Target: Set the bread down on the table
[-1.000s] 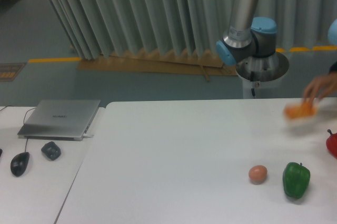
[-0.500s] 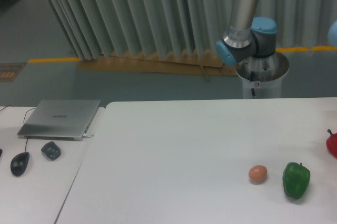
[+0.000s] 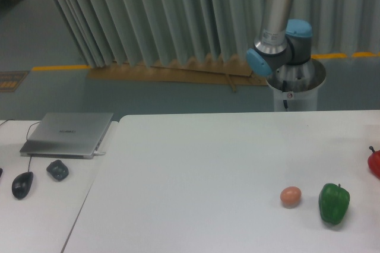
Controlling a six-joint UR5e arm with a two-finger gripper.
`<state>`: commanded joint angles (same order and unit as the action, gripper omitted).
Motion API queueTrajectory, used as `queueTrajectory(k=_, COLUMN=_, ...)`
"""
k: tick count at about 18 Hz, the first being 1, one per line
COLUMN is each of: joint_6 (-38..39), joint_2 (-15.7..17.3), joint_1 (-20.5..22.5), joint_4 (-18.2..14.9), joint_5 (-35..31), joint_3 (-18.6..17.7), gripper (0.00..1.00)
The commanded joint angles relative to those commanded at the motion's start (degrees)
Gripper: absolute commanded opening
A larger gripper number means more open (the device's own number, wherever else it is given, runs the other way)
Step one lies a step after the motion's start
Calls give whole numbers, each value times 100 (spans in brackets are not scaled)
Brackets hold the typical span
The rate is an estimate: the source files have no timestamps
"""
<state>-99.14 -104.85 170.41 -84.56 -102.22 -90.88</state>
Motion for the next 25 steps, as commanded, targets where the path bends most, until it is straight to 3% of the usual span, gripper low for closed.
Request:
queueTrajectory(k=6, joint_6=-9, joint_2=-220, joint_1=-25, joint_4=79, joint_5=184, joint_3=-18, gripper=100)
queueTrajectory(k=9, joint_6=-132, joint_2=-290, joint_1=-236, joint_4=684, joint_5=351, joint_3=-18, gripper=100)
queueTrajectory(k=25, joint_6=-132, joint_2=-483, joint_1=-263, joint_4=748, joint_5=273, joint_3=-220, gripper=100)
